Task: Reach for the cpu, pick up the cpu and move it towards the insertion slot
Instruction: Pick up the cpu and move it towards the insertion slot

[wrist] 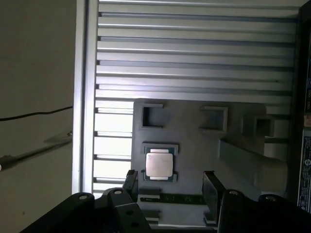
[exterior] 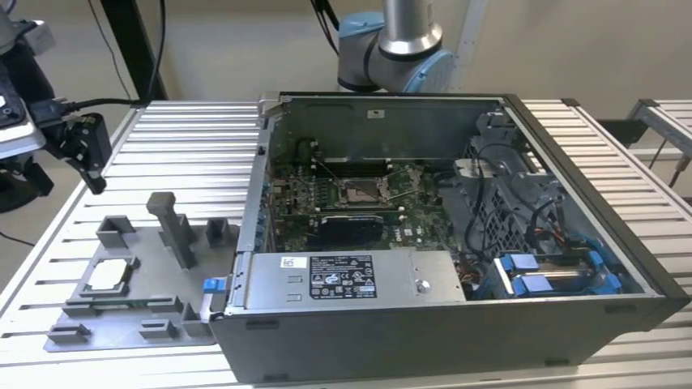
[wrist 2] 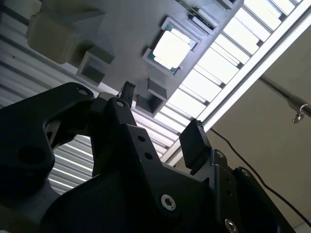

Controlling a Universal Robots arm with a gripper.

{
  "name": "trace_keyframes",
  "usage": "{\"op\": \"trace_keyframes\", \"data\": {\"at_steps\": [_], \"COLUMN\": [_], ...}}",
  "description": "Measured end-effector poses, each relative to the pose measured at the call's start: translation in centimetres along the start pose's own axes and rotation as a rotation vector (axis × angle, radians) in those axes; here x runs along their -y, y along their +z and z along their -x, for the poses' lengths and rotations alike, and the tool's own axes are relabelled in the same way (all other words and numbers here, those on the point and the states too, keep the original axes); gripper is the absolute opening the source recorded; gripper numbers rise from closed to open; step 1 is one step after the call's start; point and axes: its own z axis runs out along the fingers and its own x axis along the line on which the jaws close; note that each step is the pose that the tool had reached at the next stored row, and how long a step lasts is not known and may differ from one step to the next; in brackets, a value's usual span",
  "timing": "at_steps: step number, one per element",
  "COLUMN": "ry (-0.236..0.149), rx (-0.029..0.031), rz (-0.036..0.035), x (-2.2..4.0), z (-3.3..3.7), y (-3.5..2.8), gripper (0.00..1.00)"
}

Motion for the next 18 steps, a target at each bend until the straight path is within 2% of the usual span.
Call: {"op": "trace_keyframes", "data": {"at_steps": [8, 18], "ry": [0.000, 0.000], "rx": [-0.0004, -0.0002], "rz": [-0.0003, -0.0002], "x": [0.03, 0.03], "z": [0.00, 0.00], "y": [0.61, 0.80], "gripper": [1.00, 1.00]}}
